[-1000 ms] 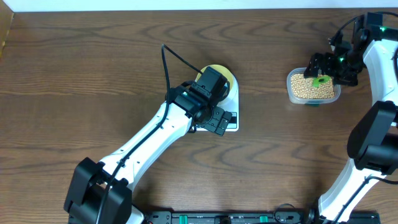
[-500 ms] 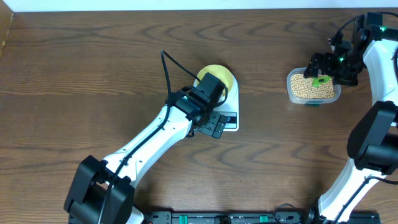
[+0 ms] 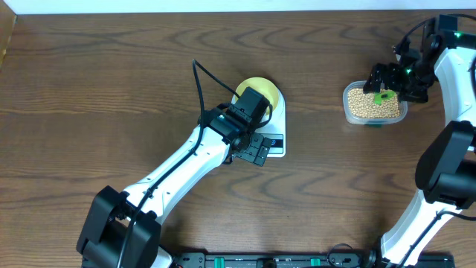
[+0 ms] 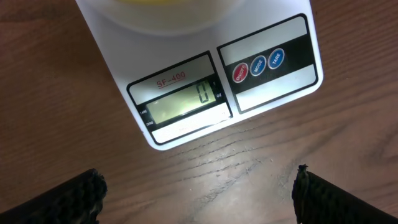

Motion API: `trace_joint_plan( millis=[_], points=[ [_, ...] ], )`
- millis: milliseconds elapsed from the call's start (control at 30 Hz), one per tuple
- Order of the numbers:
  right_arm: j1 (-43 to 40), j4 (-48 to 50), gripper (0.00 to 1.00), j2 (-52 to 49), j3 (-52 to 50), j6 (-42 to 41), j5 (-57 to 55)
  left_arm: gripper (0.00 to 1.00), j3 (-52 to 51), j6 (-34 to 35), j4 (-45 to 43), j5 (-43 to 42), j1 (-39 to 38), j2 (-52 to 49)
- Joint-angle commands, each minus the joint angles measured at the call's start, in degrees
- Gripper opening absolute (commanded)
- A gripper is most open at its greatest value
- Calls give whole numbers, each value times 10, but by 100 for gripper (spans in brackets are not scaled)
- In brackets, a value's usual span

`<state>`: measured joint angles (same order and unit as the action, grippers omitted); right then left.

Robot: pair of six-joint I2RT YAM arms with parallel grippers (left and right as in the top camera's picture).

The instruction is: Scoop item into bowl and weigh 50g on scale

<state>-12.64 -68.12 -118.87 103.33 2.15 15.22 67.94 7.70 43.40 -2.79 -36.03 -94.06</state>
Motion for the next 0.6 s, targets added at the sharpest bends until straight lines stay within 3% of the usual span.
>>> trace_joint_plan(
  millis=[0,567],
  points=[
    [0,0,99,-3,9,3,2,98,-1,5,0,9,-1,-1],
    [0,3,99,-3,9,14,-17,98,-1,5,0,9,-1,-1]
  ],
)
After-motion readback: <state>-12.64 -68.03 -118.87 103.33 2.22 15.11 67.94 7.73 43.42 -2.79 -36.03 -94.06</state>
